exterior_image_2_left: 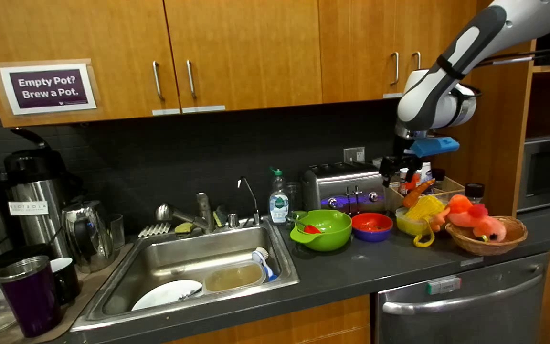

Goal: Pour the contents from the right bowls into the green bowl

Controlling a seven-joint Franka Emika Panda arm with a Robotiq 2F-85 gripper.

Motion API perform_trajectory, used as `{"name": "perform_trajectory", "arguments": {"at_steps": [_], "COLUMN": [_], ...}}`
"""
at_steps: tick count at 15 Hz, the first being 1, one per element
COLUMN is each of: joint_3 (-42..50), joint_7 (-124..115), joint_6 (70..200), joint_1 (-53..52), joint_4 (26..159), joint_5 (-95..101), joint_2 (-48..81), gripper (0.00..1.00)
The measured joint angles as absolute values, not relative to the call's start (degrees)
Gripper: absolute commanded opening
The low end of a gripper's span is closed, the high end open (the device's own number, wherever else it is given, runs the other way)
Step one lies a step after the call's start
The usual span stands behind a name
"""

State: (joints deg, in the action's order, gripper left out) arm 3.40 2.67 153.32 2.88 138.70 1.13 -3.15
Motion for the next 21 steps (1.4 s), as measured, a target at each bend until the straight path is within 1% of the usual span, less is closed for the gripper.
{"name": "perform_trajectory", "arguments": {"at_steps": [4,14,21], "joint_3": [3.39,3.39,3.58], "joint_7": [3.47,3.45,3.49], "joint_6": [153.12,153.10,160.86], "joint_1": [2.86,2.89,3.53], "joint_4": [136.00,135.87,135.21], "joint_5": [1.13,1.17,0.51], "joint_2": [-0.74,-0.36,4.85], "gripper": [1.00,1.00,1.00]}}
